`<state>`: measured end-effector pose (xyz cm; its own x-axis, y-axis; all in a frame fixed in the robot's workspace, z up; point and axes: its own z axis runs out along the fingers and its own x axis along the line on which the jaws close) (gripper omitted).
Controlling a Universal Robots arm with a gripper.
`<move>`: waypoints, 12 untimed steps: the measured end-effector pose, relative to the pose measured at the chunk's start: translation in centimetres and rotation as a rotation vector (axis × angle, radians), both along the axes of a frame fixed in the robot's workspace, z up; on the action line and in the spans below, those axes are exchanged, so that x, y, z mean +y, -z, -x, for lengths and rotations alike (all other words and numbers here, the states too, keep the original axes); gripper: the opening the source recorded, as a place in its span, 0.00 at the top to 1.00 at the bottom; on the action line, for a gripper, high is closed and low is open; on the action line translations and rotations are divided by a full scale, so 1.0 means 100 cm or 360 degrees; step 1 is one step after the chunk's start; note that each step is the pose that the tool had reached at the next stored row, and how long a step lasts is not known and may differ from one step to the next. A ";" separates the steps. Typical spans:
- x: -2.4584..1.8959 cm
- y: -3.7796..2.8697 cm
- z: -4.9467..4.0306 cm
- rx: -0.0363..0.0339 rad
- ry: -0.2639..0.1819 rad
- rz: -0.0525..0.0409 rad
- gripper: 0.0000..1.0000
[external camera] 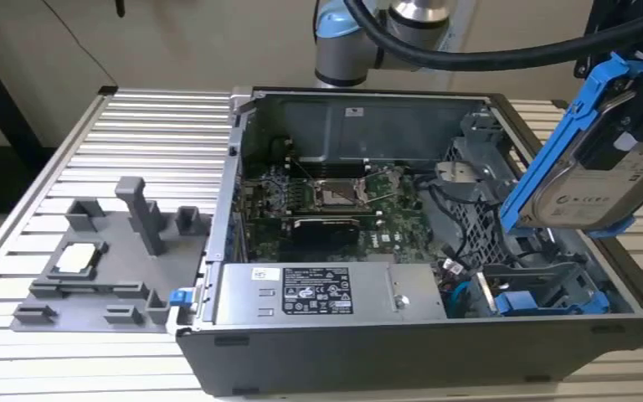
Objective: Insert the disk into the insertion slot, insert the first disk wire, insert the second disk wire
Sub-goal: 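Insert the disk into the insertion slot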
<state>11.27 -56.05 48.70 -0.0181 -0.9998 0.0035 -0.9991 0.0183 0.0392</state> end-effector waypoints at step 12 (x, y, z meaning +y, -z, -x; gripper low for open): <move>-0.0061 0.0143 -0.0031 0.0000 0.0000 0.0000 0.67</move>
<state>11.58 -56.66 47.27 -0.0181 -0.9998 0.0034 -0.9991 0.0182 0.0391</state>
